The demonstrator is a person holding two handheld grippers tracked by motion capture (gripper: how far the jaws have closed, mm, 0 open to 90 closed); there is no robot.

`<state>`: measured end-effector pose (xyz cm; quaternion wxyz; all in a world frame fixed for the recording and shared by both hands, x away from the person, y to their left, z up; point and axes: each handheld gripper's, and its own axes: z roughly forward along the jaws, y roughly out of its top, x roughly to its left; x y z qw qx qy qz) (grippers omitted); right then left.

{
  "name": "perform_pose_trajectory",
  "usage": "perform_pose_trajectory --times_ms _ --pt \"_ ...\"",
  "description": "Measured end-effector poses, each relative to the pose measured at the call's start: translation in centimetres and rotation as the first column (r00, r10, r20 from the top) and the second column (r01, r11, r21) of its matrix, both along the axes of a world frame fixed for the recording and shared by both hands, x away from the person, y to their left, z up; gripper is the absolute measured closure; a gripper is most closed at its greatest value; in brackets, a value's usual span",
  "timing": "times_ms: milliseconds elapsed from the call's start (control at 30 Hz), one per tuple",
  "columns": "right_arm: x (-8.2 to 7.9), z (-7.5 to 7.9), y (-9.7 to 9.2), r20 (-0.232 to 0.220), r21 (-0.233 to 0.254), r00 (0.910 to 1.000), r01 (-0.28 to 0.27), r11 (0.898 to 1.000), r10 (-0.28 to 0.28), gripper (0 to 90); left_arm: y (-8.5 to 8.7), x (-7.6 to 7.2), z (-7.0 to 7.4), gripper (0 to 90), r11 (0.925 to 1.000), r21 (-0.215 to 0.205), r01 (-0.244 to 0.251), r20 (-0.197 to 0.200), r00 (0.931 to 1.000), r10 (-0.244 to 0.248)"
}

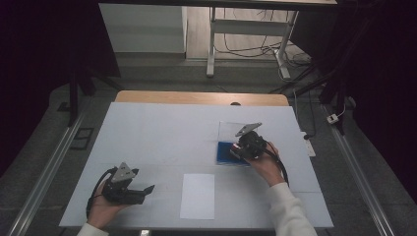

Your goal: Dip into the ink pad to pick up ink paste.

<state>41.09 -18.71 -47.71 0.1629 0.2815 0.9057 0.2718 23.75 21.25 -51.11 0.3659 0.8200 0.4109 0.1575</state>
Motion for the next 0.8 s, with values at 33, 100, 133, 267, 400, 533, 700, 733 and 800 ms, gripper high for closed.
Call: perform_pose_trajectory --times_ms 33,100,133,267,400,533,700,733,800 --pt "0.0 0.0 0.0 0.0 0.0 1.0 0.0 1.0 0.0 70.2 0.1 0.0 0.0 18.1 1.0 -0.003 0.0 0.001 1.0 0.0" --pt "0.0 0.3 -0.4 -0.001 0.034 1.0 -0.009 0.999 0.009 70.0 0.1 0.0 0.1 18.2 1.0 -0.009 -0.004 0.003 1.0 0.004" --pt "0.2 0.6 -0.7 -0.014 0.055 0.9998 -0.016 0.998 0.017 70.0 0.2 0.0 0.2 18.2 0.9999 -0.009 -0.006 0.005 1.0 0.006" --pt "0.0 2.6 -2.1 0.027 0.193 0.9996 -0.008 0.981 0.003 70.0 0.3 0.0 0.2 18.1 0.9999 -0.009 -0.005 0.005 1.0 0.005" --pt "-1.0 4.4 -2.0 0.07 0.183 0.9974 -0.027 0.983 0.014 69.9 0.3 0.1 0.1 18.1 1.0 -0.007 -0.005 0.003 1.0 0.005" --pt "-1.5 4.8 -1.3 0.077 0.171 0.9966 -0.042 0.984 0.029 69.9 0.3 0.0 0.2 18.1 1.0 -0.008 -0.006 0.006 1.0 0.006" --pt "-1.3 4.1 -0.6 0.058 0.129 0.9976 -0.045 0.991 0.037 69.8 0.4 0.0 0.2 18.1 0.9999 -0.008 -0.007 0.007 1.0 0.007" --pt "-1.2 3.9 -0.6 0.058 0.127 0.9977 -0.042 0.991 0.035 69.8 0.4 0.0 0.2 18.1 0.9999 -0.007 -0.008 0.007 0.9999 0.008" --pt "-1.1 3.7 -0.6 0.058 0.125 0.9981 -0.026 0.992 0.019 69.7 0.4 0.0 0.2 18.2 0.9999 -0.007 -0.007 0.008 0.9999 0.007"
